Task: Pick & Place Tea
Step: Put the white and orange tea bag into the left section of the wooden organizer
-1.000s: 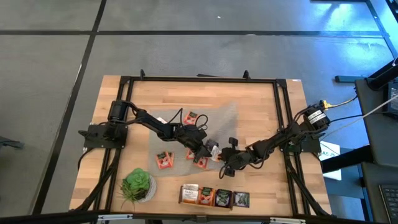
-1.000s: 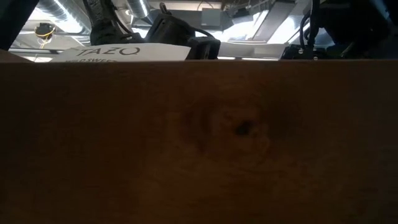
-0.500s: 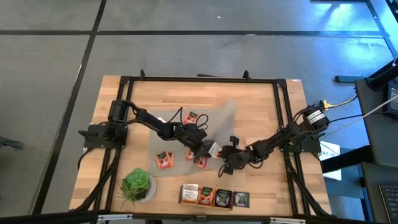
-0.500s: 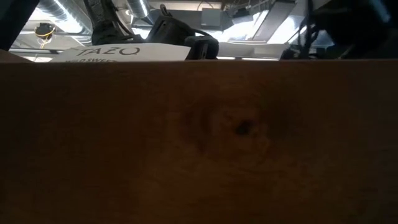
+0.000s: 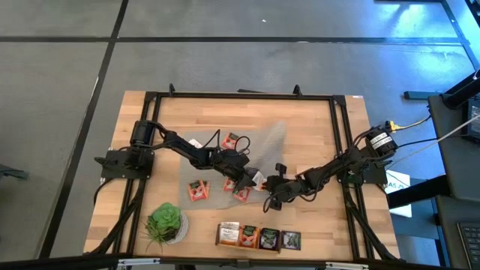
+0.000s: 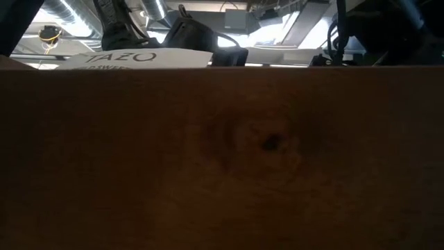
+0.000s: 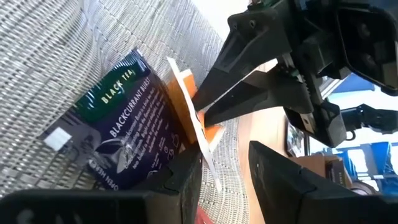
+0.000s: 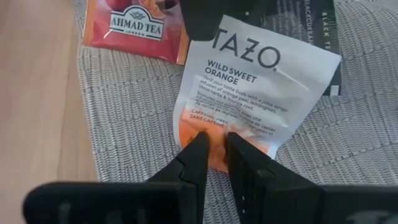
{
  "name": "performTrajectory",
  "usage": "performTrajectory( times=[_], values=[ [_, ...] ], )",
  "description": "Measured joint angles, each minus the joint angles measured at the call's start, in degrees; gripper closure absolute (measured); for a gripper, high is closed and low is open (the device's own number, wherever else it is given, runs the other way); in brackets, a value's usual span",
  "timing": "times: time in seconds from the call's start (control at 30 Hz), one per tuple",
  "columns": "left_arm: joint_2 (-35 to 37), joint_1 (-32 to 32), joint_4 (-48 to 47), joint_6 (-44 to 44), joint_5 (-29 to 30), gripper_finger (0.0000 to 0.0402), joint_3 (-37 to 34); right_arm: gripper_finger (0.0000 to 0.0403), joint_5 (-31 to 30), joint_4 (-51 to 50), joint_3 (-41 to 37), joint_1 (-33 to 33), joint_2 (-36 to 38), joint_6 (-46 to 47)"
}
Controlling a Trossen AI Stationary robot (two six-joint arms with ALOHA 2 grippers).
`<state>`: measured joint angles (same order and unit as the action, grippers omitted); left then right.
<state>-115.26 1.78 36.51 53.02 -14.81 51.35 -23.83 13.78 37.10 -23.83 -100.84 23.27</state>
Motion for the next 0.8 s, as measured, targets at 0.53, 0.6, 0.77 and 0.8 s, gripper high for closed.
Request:
performTrajectory(
  times=[0.53, 0.6, 0.77, 0.8],
  values=[
    [0.0, -0.1, 0.0, -3.5, -0.1, 0.0380, 0.0, 0.0312, 1.3, -0.7, 0.3, -0.9, 1.4, -3.0],
    [-0.1, -0.1, 0.0, -4.3, -0.1, 0.0395, 0.0, 0.0296, 1.5, -0.6, 0.4, -1.2, 2.7, -3.0],
    [-0.1, -0.6, 0.0, -5.2, -0.2, 0.0399, 0.0, 0.0275, 3.3, -2.5, 0.5, -2.0, 7.8, -5.2],
    [-0.1, -0.7, 0.1, -5.4, -0.2, 0.0399, 0.0, 0.0273, 3.4, -3.4, 0.5, -2.3, 8.9, -5.4]
  ],
)
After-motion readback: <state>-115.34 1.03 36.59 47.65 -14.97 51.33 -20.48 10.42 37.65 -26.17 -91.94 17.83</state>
